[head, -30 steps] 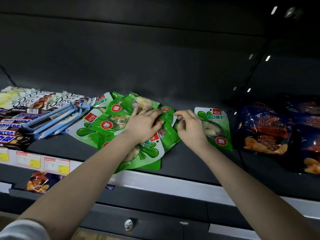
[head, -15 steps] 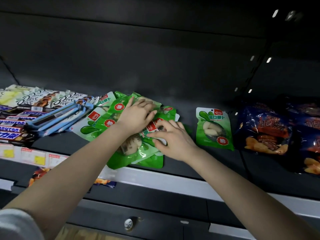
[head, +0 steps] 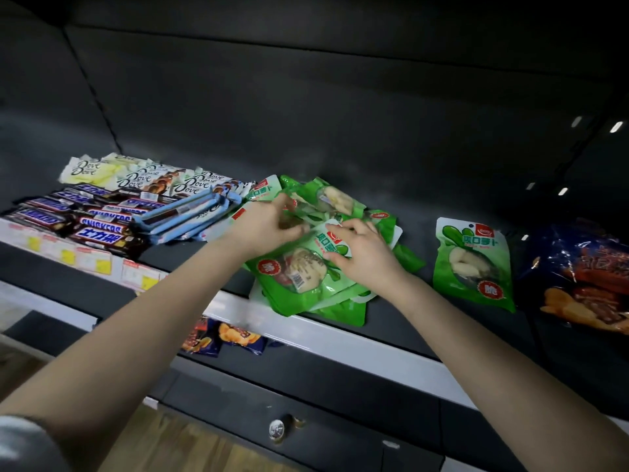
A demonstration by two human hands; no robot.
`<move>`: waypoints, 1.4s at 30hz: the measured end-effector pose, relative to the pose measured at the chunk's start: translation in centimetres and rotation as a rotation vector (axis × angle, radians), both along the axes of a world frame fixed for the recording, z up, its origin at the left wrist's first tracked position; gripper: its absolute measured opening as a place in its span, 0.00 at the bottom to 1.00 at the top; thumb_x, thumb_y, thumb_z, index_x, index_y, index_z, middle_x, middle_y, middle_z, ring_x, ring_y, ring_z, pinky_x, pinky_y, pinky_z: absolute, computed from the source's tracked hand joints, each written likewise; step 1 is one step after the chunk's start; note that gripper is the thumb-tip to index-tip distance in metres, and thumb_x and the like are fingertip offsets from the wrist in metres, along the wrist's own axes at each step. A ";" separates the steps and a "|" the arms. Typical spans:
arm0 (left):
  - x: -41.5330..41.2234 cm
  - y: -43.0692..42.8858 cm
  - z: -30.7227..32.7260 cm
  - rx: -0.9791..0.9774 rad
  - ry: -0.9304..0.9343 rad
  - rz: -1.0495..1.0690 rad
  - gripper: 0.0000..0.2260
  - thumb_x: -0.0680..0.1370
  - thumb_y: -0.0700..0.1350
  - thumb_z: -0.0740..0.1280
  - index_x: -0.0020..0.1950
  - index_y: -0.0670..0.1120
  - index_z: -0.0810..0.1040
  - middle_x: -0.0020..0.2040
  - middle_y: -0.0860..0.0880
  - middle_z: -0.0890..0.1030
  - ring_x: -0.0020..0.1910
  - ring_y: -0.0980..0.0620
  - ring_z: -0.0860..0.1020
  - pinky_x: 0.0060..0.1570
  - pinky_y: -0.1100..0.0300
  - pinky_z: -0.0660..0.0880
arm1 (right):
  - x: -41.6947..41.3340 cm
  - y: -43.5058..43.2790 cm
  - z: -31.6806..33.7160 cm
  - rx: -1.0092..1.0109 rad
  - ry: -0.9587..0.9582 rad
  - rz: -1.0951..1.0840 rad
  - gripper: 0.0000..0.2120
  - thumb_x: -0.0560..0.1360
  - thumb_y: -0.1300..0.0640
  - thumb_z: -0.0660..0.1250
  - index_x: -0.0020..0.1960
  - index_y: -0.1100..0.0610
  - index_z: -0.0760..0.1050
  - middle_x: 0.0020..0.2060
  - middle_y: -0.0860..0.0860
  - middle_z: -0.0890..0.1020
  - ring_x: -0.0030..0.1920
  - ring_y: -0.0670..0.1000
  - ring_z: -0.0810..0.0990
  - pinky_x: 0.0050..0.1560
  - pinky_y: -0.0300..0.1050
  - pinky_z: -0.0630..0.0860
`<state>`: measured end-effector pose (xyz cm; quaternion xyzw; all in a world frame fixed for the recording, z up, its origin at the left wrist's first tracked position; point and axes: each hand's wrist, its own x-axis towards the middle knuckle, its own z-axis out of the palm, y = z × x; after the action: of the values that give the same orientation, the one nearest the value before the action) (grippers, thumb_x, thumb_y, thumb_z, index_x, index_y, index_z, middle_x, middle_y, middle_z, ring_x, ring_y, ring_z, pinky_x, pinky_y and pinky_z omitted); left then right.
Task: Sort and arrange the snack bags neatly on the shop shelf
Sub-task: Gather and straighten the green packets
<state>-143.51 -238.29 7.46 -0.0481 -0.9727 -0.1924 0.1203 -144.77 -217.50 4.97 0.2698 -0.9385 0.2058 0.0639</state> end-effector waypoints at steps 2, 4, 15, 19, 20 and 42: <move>0.4 -0.1 -0.2 -0.060 -0.136 -0.022 0.25 0.70 0.65 0.67 0.58 0.49 0.77 0.51 0.45 0.83 0.50 0.45 0.79 0.43 0.61 0.70 | 0.3 -0.8 0.2 -0.083 0.003 -0.016 0.23 0.75 0.53 0.67 0.69 0.53 0.70 0.58 0.54 0.73 0.59 0.56 0.71 0.64 0.49 0.67; 0.7 -0.2 -0.2 -0.076 -0.183 -0.028 0.25 0.69 0.65 0.67 0.54 0.47 0.79 0.49 0.46 0.83 0.49 0.45 0.79 0.42 0.61 0.68 | 0.9 -1.7 0.5 -0.204 0.029 -0.004 0.19 0.76 0.61 0.66 0.66 0.56 0.73 0.54 0.54 0.74 0.54 0.55 0.75 0.60 0.46 0.70; 1.5 -1.7 3.4 0.662 0.021 0.104 0.09 0.72 0.44 0.74 0.49 0.48 0.76 0.39 0.49 0.80 0.32 0.57 0.78 0.25 0.65 0.73 | 0.6 -0.7 4.1 -0.591 0.307 -0.120 0.25 0.71 0.77 0.55 0.63 0.61 0.75 0.54 0.59 0.75 0.50 0.51 0.75 0.51 0.26 0.65; 0.6 0.2 4.6 0.742 0.187 0.055 0.03 0.76 0.39 0.68 0.48 0.46 0.77 0.36 0.52 0.78 0.29 0.66 0.75 0.32 0.69 0.72 | 0.5 0.5 4.5 -0.611 0.331 -0.159 0.34 0.65 0.81 0.54 0.68 0.60 0.70 0.66 0.60 0.67 0.63 0.54 0.70 0.54 0.18 0.59; 0.3 0.8 4.8 0.722 0.199 0.050 0.03 0.76 0.40 0.68 0.48 0.46 0.77 0.36 0.51 0.79 0.31 0.63 0.76 0.36 0.67 0.73 | 0.5 0.9 4.6 -0.615 0.344 -0.178 0.37 0.64 0.81 0.54 0.69 0.59 0.68 0.69 0.60 0.65 0.66 0.54 0.68 0.53 0.17 0.59; -2.2 16.8 2.2 1.369 -0.030 0.008 0.02 0.78 0.39 0.65 0.47 0.45 0.75 0.39 0.49 0.78 0.38 0.51 0.77 0.42 0.56 0.76 | 3.3 11.5 1.5 -0.700 0.230 -0.528 0.30 0.74 0.62 0.68 0.72 0.63 0.60 0.68 0.61 0.60 0.66 0.55 0.66 0.66 0.44 0.67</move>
<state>-145.66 -221.46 9.65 0.0451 -0.6339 -0.7641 0.1108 -141.45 -206.00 6.43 0.0043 -0.8360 0.4560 0.3053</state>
